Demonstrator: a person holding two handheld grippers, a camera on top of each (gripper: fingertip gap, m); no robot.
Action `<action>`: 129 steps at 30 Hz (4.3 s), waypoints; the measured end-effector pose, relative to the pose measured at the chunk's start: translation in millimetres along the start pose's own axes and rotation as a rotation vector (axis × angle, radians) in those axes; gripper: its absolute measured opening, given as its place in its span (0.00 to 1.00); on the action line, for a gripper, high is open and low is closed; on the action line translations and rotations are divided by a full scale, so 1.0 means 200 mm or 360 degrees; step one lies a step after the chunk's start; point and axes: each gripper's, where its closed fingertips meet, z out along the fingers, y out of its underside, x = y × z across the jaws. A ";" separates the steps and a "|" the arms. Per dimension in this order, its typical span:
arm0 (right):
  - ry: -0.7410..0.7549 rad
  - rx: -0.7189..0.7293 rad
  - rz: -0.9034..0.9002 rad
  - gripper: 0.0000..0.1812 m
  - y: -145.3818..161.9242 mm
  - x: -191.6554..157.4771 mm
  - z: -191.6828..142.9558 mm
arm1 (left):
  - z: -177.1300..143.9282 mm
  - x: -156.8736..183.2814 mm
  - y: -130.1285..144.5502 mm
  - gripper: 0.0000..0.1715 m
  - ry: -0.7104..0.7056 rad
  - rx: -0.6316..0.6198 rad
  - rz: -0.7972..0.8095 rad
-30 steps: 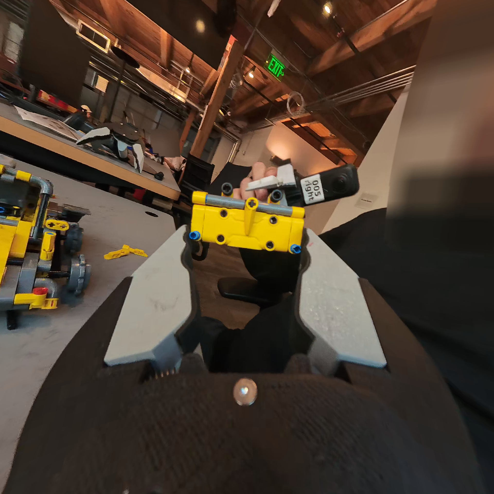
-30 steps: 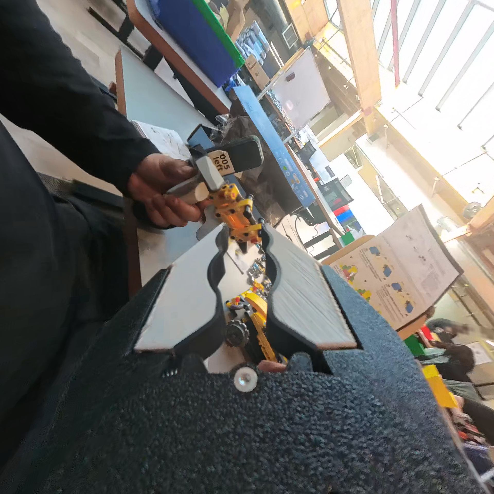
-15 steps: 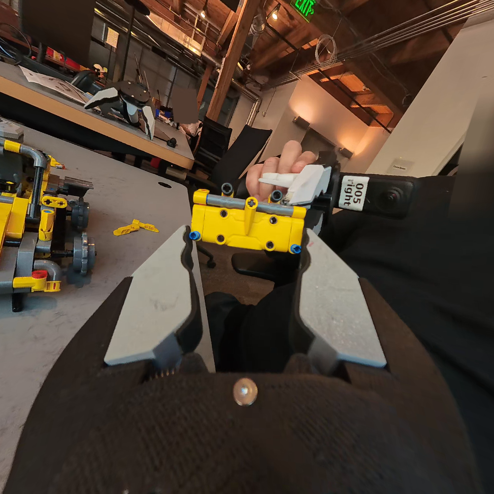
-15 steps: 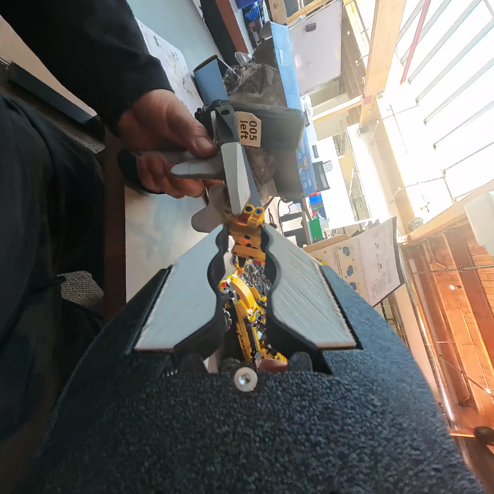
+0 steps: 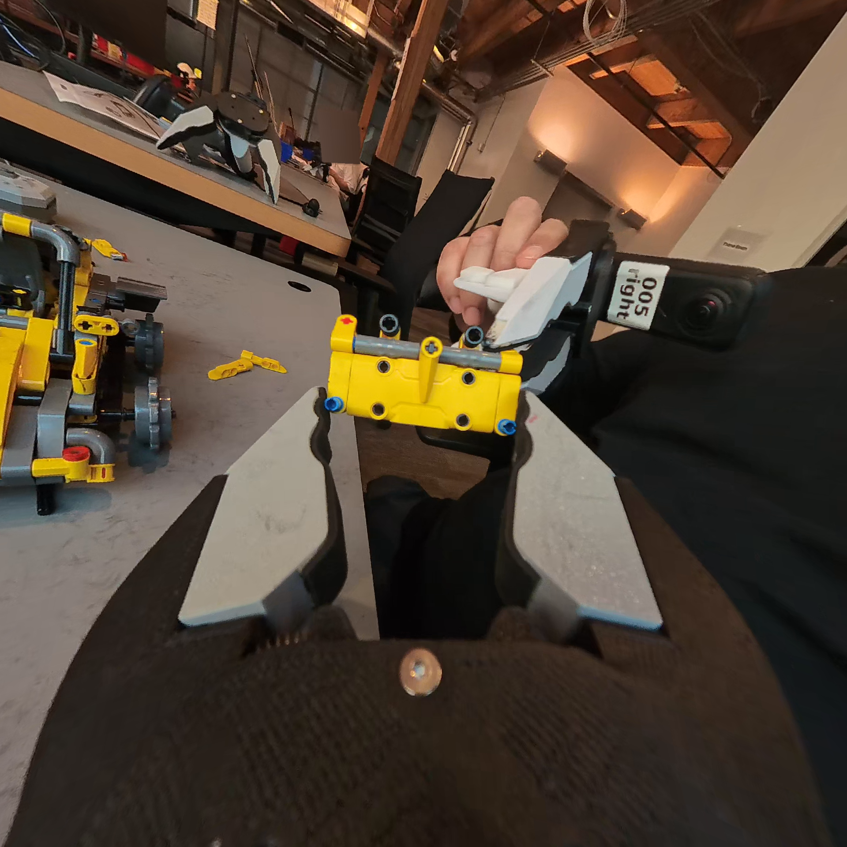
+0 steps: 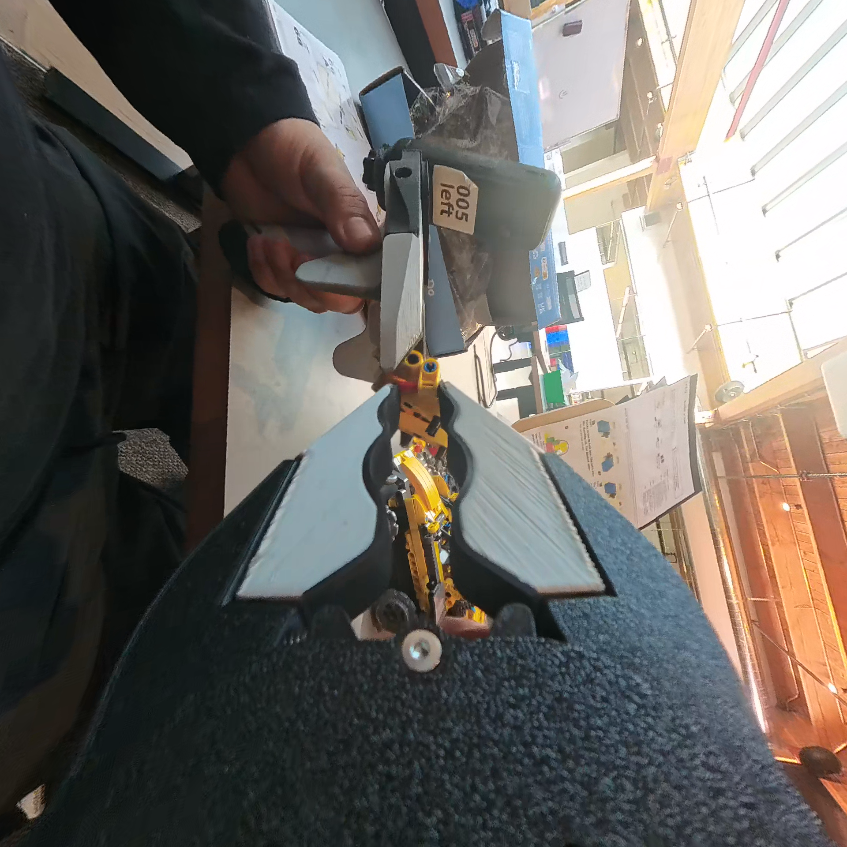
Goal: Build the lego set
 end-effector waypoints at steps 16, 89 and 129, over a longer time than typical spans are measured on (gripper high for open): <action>-0.0216 -0.0031 0.0010 0.13 0.01 -0.05 -0.05 | -0.01 -0.02 0.02 0.46 -0.0100 -0.0058 0.0045; -0.0179 0.0311 0.1172 0.00 0.39 0.00 0.40 | -0.37 -0.49 0.36 0.46 -0.1097 -0.1023 0.0247; -0.0328 -0.0058 0.1417 0.10 0.77 0.08 -0.06 | -0.40 -0.50 0.35 0.29 -0.1144 -0.1022 0.0255</action>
